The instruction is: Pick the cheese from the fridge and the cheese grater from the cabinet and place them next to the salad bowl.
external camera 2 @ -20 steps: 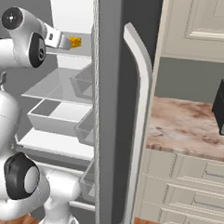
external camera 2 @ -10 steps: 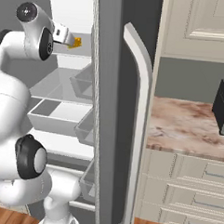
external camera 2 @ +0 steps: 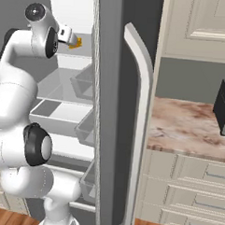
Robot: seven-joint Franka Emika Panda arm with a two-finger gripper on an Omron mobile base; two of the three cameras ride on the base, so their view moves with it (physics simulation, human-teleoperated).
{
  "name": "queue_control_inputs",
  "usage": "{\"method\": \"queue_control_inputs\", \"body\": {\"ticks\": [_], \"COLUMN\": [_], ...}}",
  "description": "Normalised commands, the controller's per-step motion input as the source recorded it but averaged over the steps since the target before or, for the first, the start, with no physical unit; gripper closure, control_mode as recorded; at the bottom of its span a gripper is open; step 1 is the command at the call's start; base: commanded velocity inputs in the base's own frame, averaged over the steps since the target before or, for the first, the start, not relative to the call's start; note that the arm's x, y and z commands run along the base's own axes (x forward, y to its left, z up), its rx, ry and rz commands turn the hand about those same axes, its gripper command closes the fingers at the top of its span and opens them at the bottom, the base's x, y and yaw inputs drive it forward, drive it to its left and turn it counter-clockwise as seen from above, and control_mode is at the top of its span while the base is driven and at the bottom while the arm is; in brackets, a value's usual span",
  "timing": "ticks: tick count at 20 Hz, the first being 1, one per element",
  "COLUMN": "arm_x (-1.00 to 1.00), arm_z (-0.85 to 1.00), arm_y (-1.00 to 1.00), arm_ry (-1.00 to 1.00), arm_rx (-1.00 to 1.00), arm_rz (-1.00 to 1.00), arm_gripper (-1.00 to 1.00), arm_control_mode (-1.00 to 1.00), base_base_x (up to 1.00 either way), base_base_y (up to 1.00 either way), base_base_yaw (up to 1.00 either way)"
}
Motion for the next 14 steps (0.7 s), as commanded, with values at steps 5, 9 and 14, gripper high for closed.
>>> {"method": "queue_control_inputs", "body": {"ticks": [5, 9, 14], "arm_x": [0.46, 0.48, 0.44], "arm_z": [-0.07, 0.00, 0.00], "arm_y": [0.04, 0.00, 0.05], "arm_ry": [0.00, 0.04, 0.04], "arm_rx": [-0.03, -0.02, -0.04], "arm_rz": [0.02, 0.02, 0.01], "arm_gripper": [-1.00, -1.00, -1.00], "arm_control_mode": [-1.00, -1.00, -1.00], "base_base_x": [0.00, 0.00, 0.00], "base_base_y": [0.00, 0.00, 0.00], "base_base_yaw": [0.00, 0.00, 0.00]}}
